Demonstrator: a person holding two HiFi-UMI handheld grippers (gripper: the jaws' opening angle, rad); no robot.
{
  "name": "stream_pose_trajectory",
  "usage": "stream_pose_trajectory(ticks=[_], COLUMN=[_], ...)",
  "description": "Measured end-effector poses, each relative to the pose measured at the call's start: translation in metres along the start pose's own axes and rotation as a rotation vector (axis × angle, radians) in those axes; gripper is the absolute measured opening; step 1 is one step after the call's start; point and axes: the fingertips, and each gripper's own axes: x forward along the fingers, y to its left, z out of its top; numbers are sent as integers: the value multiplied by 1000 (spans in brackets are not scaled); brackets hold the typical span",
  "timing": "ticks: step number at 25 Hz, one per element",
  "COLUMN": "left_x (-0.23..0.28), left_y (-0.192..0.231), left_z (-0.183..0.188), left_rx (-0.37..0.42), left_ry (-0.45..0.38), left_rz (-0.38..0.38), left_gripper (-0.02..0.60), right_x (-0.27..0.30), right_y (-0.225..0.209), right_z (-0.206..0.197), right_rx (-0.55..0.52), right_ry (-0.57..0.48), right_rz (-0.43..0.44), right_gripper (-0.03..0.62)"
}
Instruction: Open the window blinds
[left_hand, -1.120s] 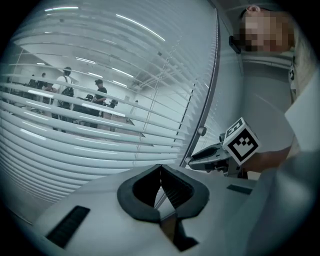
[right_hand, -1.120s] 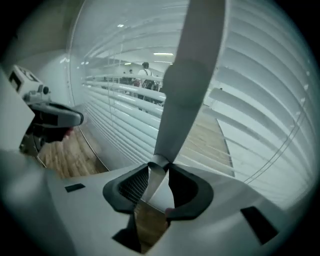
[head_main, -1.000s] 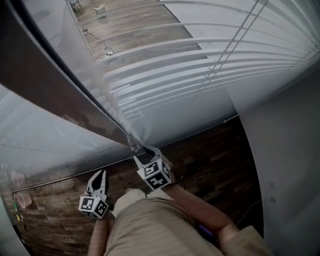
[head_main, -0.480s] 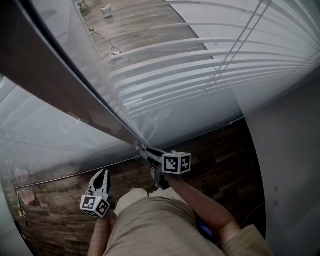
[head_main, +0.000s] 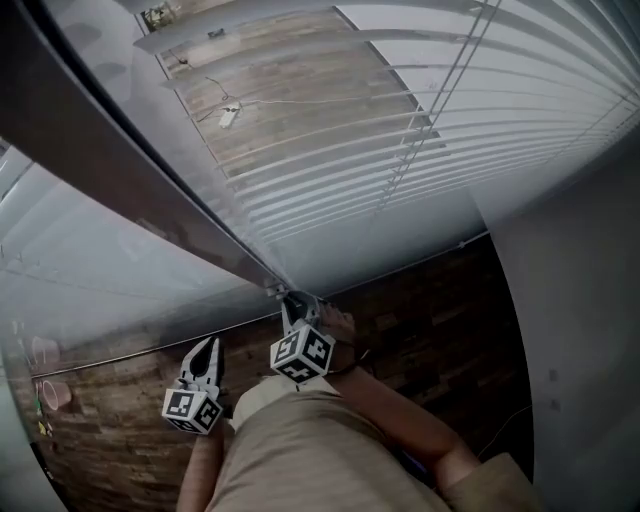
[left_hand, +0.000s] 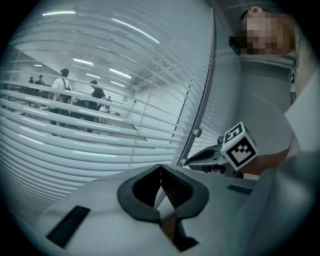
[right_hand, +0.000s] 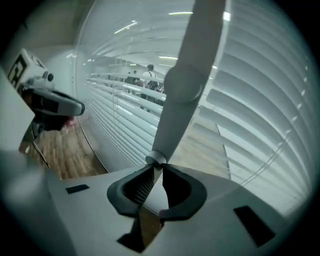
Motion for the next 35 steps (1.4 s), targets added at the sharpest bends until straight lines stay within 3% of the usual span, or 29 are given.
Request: stream_pose_trajectory(ticks=[3, 5, 6, 11, 14, 17, 22, 24, 26, 30, 35], left_x=[-3, -5, -6, -9, -11, -11, -6, -5, -3, -2, -2], left_y=[-1, 1, 2, 3, 4, 5, 4, 2, 1, 3, 5], left_z=[-2, -4, -5, -4, -4, -6, -6, -4, -3, -3, -3], left_rx=[-6, -14, -16, -19, -21, -22, -20, -20, -19, -21, -40], left_ry=[0, 2, 3, 0, 3, 8, 10, 5, 1, 2, -5], left_rz=[7, 12, 16, 29, 38, 42, 39, 37, 34, 32, 35], left_gripper=[12, 12, 12, 12, 12, 12, 12, 12, 12, 12, 12], right_x=[-4, -7, -7, 3, 6, 6, 9, 10, 10, 10, 15], right_y=[1, 2, 3, -1, -6, -5, -1, 0, -1, -5, -3], right_z=[-2, 0, 1, 4, 4, 4, 6, 5, 3, 3, 0], right_rx=[169, 266, 354, 991, 1155, 1098, 592, 583, 807, 1462, 2062], right_ry=[-48, -94, -122, -195, -193, -193, -86, -90, -134, -241, -399], right_rz=[126, 188, 231, 490, 569, 559, 248, 246, 379, 823, 1283], right_gripper=[72, 137, 150, 166, 132, 129, 129, 130, 129, 127, 129])
